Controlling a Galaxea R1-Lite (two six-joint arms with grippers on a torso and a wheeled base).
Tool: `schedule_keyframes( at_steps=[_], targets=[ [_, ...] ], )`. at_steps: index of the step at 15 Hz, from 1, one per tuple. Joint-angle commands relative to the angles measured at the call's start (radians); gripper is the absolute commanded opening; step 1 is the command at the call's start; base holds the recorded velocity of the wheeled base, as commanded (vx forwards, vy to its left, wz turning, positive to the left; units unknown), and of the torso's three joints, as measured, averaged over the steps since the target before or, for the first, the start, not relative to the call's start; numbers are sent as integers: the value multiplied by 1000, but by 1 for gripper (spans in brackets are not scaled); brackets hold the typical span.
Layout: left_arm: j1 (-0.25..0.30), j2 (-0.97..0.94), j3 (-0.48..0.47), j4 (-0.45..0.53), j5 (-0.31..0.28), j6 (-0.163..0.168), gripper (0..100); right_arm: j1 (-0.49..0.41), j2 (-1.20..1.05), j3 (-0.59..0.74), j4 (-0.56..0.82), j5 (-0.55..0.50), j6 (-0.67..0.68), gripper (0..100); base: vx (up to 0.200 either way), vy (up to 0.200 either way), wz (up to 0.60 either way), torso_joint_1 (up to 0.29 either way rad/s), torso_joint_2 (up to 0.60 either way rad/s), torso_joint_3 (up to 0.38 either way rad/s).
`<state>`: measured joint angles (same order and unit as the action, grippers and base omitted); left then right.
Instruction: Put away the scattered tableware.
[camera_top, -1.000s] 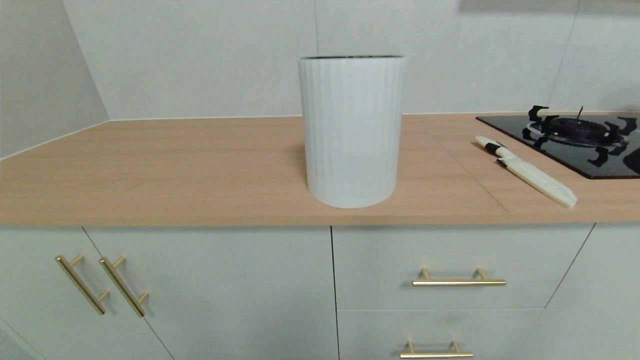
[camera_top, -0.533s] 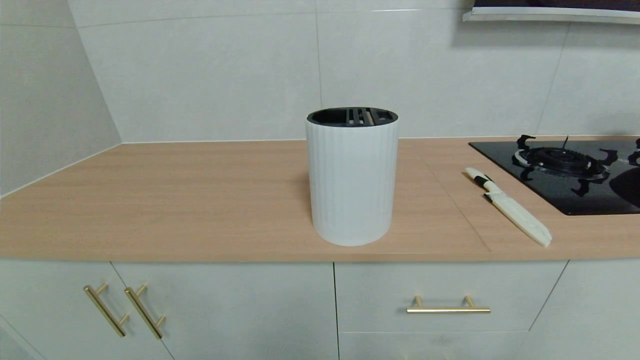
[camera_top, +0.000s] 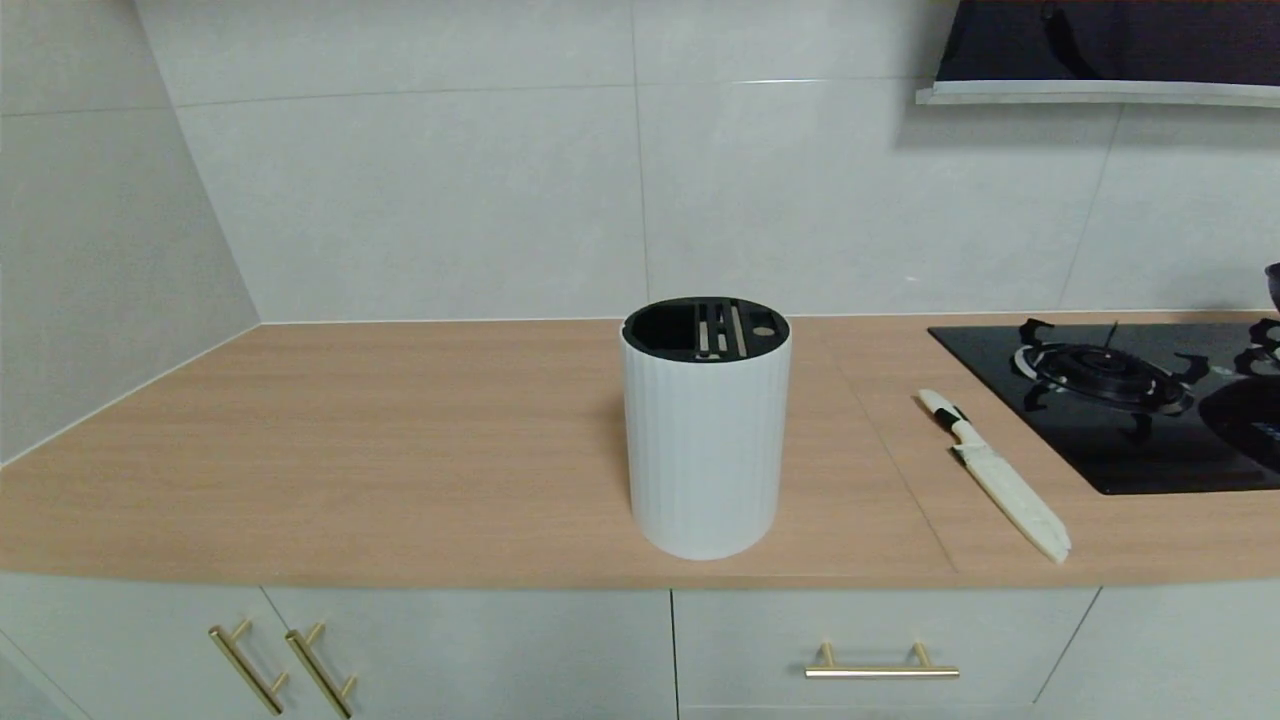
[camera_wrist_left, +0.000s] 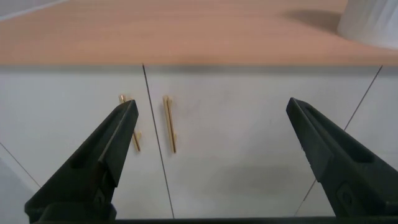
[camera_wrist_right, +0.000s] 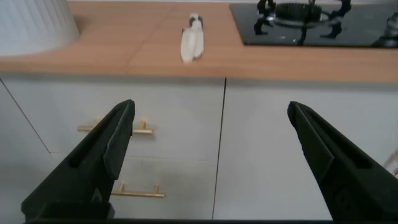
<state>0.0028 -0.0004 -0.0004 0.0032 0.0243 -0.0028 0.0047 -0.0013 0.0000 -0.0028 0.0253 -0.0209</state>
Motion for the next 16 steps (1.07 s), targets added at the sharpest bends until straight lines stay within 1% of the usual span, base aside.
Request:
schedule_keyframes(
  at_steps=[1, 16],
  targets=[
    [0, 0, 0, 0, 0, 0, 100, 1, 1, 0, 0, 1, -1, 100, 0, 0, 0, 212, -505, -305],
    [0, 0, 0, 0, 0, 0, 100, 1, 1, 0, 0, 1, -1, 100, 0, 0, 0, 250, -542, -296]
  ],
)
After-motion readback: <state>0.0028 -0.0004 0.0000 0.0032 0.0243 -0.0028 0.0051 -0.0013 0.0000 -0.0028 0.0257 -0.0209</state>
